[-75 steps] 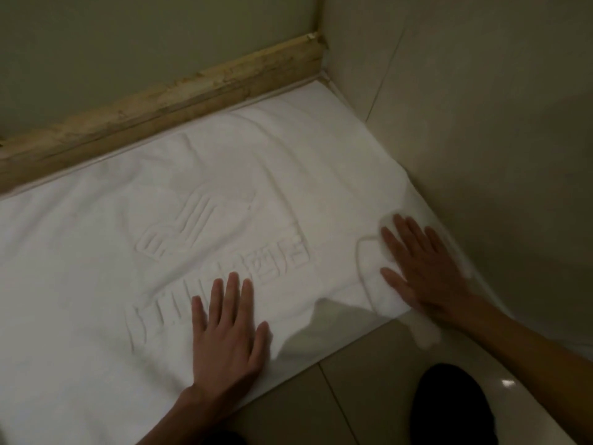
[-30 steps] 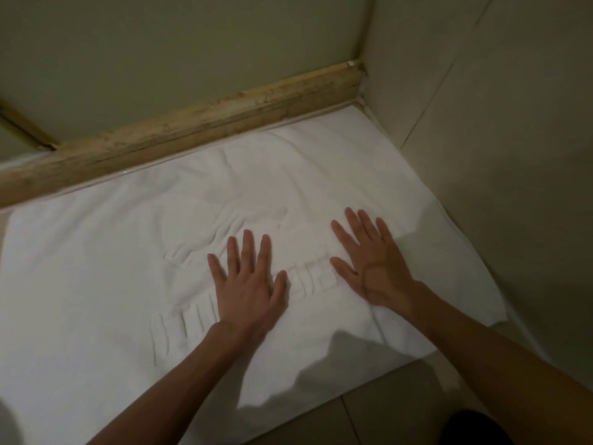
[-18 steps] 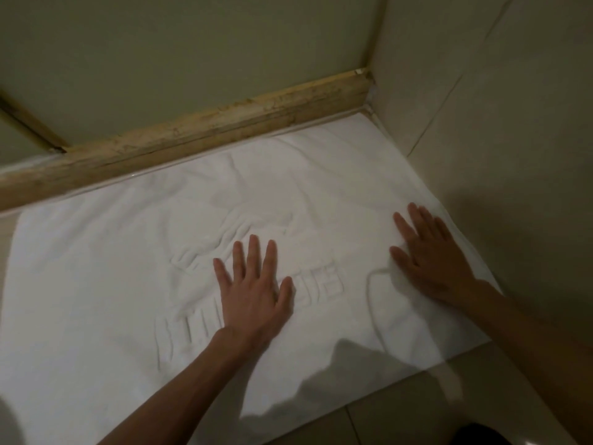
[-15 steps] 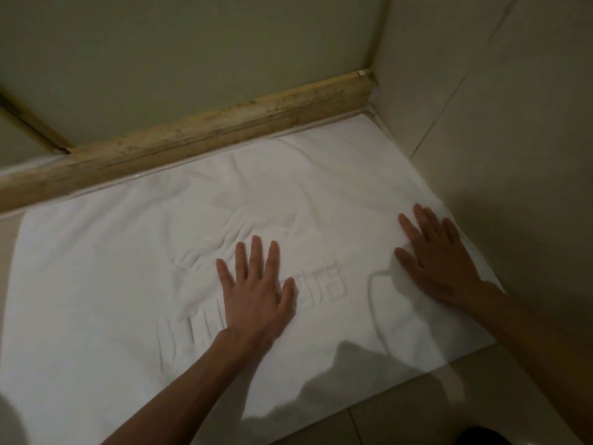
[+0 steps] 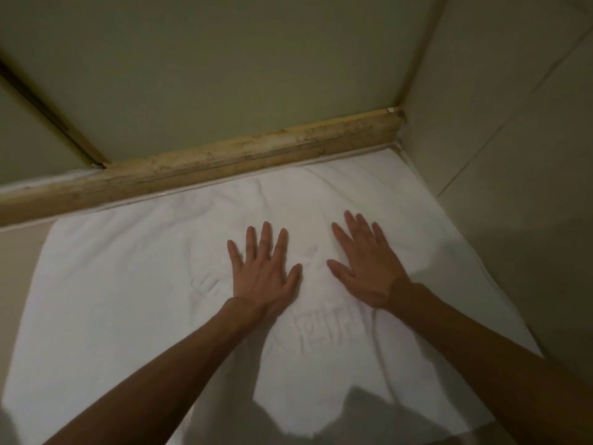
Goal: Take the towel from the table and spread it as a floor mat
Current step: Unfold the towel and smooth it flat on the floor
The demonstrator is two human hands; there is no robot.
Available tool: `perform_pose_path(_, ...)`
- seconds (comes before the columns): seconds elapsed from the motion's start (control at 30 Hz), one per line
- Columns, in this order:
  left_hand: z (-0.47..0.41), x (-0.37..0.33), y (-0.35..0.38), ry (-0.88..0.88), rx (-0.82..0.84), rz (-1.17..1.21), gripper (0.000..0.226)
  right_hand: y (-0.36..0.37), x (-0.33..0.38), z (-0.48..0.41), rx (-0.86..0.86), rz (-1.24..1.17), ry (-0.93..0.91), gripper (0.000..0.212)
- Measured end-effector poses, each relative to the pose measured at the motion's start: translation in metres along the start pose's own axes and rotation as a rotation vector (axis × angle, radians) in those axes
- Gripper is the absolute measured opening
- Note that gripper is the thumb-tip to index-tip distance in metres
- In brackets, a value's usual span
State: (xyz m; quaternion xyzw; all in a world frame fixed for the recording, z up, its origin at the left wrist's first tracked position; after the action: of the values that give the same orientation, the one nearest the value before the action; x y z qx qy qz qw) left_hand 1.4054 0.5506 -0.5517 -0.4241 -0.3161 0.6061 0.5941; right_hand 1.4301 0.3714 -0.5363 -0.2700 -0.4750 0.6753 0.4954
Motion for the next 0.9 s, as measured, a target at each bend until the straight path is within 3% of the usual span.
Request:
perform_pose_path(0.17,-0.003,0.011,0.007,-0.042,-0.053,-0.011,0.074,-0.005,0.037,-0.043,0.008,0.058,-0.114,0.073)
perform_pose_path(0.4,-0.001,0.015,0.008,-0.031,-0.090,0.002,0.073,0.000,0.026,-0.067,-0.017,0.106,-0.129,0.070)
perform_pose_path(0.9,0.001,0.014,0.007,0.013,-0.108,0.044,0.074,-0.030,-0.111,-0.080,-0.031,0.024,0.091,0.063)
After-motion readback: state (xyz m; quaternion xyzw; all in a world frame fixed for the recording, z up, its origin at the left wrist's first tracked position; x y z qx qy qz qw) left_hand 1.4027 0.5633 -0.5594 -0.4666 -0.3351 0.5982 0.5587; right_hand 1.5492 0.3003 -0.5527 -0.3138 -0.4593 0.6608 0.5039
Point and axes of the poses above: each hand's wrist, its own z-axis away from the middle knuckle, its own y-axis out of the palm, x = y × z, the point moved 7 cm from there along -z, towards the middle knuckle, and after that the axes turned 15 degrees about x, right-handed, at the moved point
